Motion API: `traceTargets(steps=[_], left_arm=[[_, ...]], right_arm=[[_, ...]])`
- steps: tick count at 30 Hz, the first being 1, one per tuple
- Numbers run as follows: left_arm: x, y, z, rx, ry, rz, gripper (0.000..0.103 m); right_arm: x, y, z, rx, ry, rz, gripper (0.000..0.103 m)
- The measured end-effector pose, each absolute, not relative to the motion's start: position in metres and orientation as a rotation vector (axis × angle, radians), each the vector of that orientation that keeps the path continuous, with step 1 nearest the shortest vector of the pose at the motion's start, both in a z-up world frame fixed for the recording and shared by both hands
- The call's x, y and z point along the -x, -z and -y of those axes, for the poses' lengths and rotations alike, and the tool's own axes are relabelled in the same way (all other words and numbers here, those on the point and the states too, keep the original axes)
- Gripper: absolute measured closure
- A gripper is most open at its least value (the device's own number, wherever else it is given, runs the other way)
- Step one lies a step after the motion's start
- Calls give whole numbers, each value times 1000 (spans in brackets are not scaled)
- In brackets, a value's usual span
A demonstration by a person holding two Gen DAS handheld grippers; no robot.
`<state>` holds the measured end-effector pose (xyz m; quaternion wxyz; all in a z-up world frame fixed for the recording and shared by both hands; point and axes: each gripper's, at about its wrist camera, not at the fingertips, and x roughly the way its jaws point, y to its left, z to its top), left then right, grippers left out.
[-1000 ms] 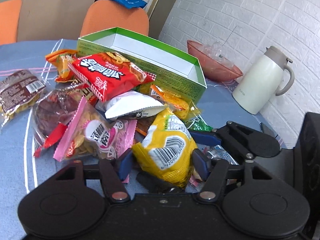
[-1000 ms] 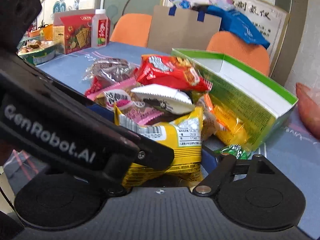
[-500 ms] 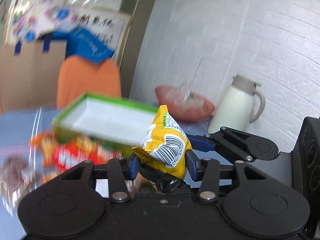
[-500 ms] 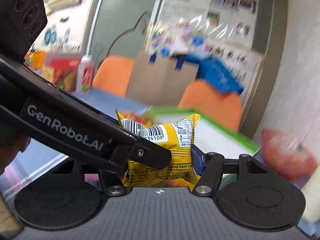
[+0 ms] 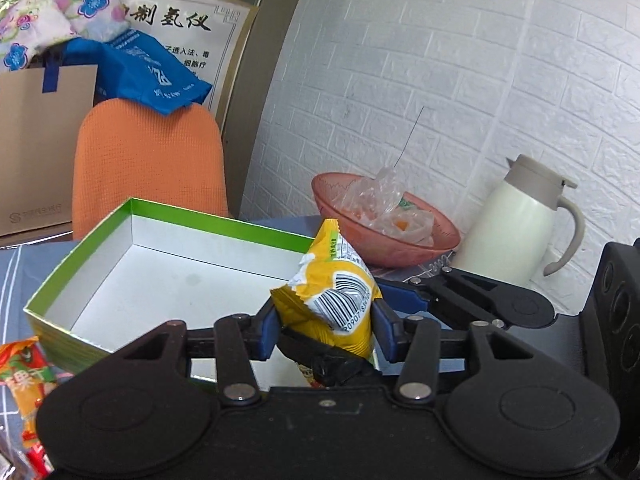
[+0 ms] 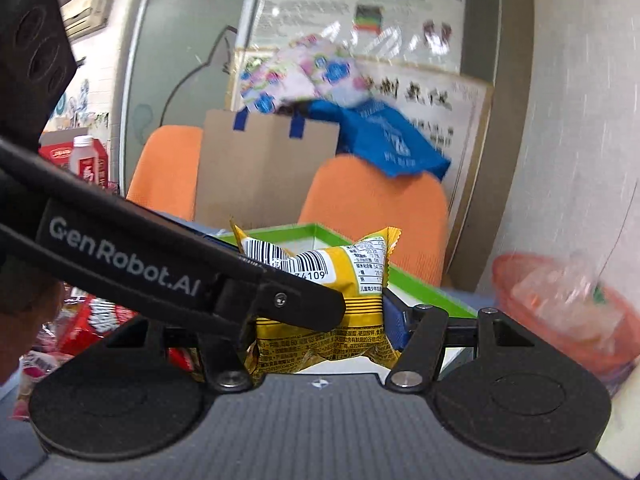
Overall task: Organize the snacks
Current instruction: 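Carry the yellow bags into the green box and open both grippers, then move both open grippers back to the snack pile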
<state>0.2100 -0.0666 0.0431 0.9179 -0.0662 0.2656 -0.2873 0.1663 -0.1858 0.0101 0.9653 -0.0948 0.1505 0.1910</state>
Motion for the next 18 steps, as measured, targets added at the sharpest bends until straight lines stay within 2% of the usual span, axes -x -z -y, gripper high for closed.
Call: traceTargets(steps=[2, 3, 4, 5, 12, 18], left_arm=[[-216, -39, 70, 123, 584, -553, 29], [-219, -36, 72, 121, 585, -559, 23], [-222, -33, 73, 118, 576, -566, 8], [-222, -30, 74, 110, 552, -570, 0], [-185, -44, 55, 80, 410, -508, 0], [-113, -67, 21, 103, 298, -467, 0]], right_arm=[[-171, -5, 187, 177, -381, -318, 3], [-172, -1, 187, 170, -381, -324, 1], [-175, 3, 187, 163, -383, -333, 0], [-177, 7, 186, 161, -385, -343, 0], [-150, 11, 186, 270, -316, -336, 0], [-86, -18, 205, 140, -301, -273, 0]])
